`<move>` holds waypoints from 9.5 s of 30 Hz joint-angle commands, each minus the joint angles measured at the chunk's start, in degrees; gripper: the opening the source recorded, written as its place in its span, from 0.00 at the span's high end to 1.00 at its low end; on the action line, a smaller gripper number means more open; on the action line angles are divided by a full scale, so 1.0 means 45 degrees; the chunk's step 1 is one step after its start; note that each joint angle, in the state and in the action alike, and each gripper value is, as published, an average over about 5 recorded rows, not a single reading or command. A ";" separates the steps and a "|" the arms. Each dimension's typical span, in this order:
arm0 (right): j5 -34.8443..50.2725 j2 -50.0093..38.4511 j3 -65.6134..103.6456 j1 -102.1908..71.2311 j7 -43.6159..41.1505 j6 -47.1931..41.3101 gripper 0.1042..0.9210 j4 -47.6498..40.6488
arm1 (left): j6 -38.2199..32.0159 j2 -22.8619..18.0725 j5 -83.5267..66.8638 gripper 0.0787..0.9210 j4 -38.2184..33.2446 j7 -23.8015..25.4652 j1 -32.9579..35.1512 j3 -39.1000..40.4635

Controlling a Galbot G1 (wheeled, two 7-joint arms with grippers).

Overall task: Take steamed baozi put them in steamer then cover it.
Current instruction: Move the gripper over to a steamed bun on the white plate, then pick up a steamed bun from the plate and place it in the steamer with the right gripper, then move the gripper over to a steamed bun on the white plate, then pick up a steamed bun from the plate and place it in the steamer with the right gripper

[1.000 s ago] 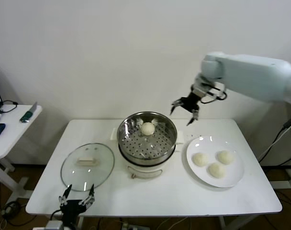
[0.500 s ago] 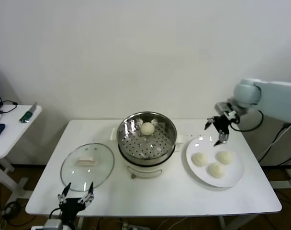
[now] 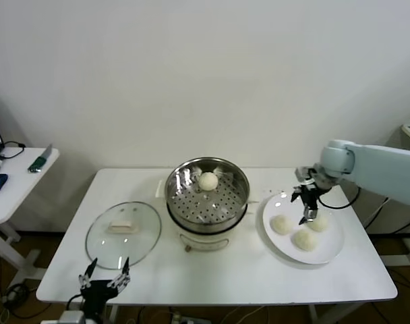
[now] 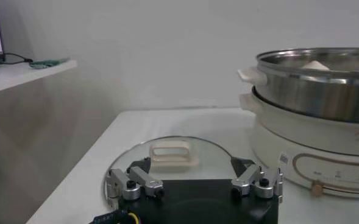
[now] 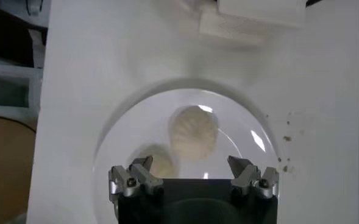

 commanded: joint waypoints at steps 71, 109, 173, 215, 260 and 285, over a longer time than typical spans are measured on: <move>0.4482 0.6428 0.0272 0.5790 0.0684 -0.1916 0.53 0.2446 | 0.0198 0.0001 -0.0406 0.12 -0.0620 -0.0064 -0.0134 0.0131; 0.1455 0.9409 0.0856 0.0082 0.1687 -0.2280 0.46 -0.2447 | 0.0114 0.0008 -0.0416 0.12 -0.0393 -0.0092 -0.0104 0.0002; -0.2695 -0.2302 0.1505 -0.2011 0.0438 -0.1087 0.12 0.1468 | 0.0155 -0.0156 -0.0301 0.12 -0.0305 -0.0075 -0.0134 -0.0188; -0.3745 -0.1594 0.3810 -0.4088 0.0619 -0.0996 0.27 0.0544 | 0.0115 -0.0252 -0.0221 0.12 -0.0446 -0.0132 0.0081 -0.0153; -0.6269 0.6091 0.0922 0.2438 -0.0188 0.6436 0.27 0.3583 | 0.0079 -0.0364 0.0079 0.12 -0.1009 -0.0198 0.0589 -0.0146; -0.7069 0.6348 0.1260 0.0652 0.0132 0.6662 0.27 0.1750 | -0.0041 -0.0418 0.0044 0.12 -0.0876 -0.0304 0.0585 -0.0183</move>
